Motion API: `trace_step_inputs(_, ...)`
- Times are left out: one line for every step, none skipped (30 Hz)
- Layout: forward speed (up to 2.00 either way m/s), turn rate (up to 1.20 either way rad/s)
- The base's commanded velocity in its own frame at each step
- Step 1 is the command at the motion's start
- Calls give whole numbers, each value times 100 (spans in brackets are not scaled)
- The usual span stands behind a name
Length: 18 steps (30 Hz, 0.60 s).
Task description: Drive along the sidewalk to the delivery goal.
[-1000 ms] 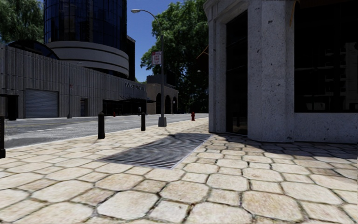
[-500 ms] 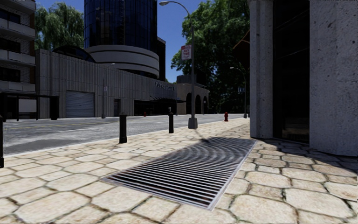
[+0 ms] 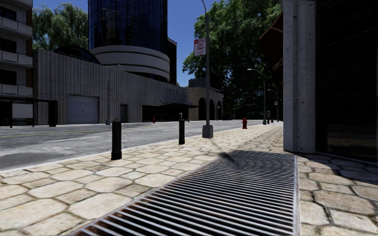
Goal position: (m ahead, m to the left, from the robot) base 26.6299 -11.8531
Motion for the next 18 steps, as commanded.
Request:
trace_step_inputs(200, 0)
trace_step_inputs(200, 0)
trace_step_inputs(200, 0)
trace_step_inputs(200, 0)
trace_step_inputs(200, 0)
trace_step_inputs(200, 0)
trace_step_inputs(200, 0)
trace_step_inputs(200, 0)
trace_step_inputs(200, 0)
trace_step_inputs(200, 0)
trace_step_inputs(200, 0)
trace_step_inputs(200, 0)
trace_step_inputs(200, 0)
trace_step_inputs(200, 0)
trace_step_inputs(200, 0)
trace_step_inputs(200, 0)
trace_step_inputs(200, 0)
trace_step_inputs(200, 0)
